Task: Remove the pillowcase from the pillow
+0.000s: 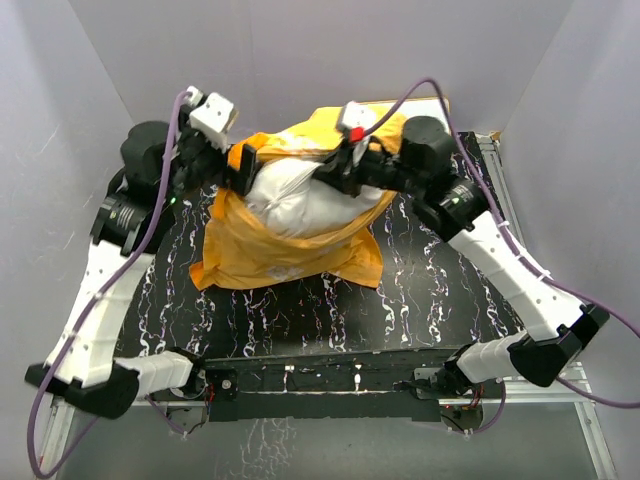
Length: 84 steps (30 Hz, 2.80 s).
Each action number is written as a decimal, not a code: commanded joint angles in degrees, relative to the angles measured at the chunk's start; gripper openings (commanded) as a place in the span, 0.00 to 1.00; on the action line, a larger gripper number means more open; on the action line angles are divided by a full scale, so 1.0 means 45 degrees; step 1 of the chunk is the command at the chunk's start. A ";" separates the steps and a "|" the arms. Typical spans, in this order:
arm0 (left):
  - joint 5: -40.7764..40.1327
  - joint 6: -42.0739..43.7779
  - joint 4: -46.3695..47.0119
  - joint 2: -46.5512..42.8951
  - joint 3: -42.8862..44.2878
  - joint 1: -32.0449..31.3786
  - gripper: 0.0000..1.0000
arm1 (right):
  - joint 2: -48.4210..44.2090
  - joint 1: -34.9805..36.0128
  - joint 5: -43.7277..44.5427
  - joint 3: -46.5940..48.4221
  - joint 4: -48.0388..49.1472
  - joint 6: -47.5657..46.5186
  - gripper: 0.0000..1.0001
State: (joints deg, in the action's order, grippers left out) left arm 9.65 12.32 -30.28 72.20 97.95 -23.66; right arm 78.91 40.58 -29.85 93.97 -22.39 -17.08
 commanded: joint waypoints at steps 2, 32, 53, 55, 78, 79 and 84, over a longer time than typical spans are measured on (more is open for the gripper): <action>-0.0474 0.0446 -0.0831 -0.2315 -0.2754 0.0180 0.97 | -0.0920 -0.2547 -0.2105 -0.1490 0.4005 0.3720 0.08; 0.3838 0.0151 0.1636 -0.3263 -0.0372 0.0502 0.97 | 0.1268 -0.1044 0.0871 0.0749 0.4713 0.5086 0.08; 0.4848 0.6212 -0.3452 -0.0353 0.1397 0.0492 0.97 | 0.2599 0.0249 -0.1699 0.2595 0.3806 0.6288 0.08; 0.5016 0.6258 -0.3508 -0.0477 0.0748 0.0482 0.96 | 0.2725 0.0506 -0.1657 0.2919 0.3606 0.6286 0.08; 0.4427 0.5539 -0.2417 -0.0916 -0.1297 0.0491 0.00 | 0.0956 -0.1400 -0.0840 0.2418 0.2582 0.6004 0.84; 0.4512 0.5544 -0.2505 -0.0966 -0.1196 0.0492 0.00 | 0.0915 -0.1595 -0.0757 0.2415 0.2306 0.5778 0.85; 0.5215 0.5663 -0.3003 -0.1362 -0.0842 0.0492 0.00 | 0.1338 -0.1761 -0.0756 0.3168 0.0146 0.4061 0.87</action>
State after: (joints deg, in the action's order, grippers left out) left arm 30.17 37.74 -38.52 68.42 91.88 -21.45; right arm 83.05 32.38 -35.00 105.54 -14.04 7.86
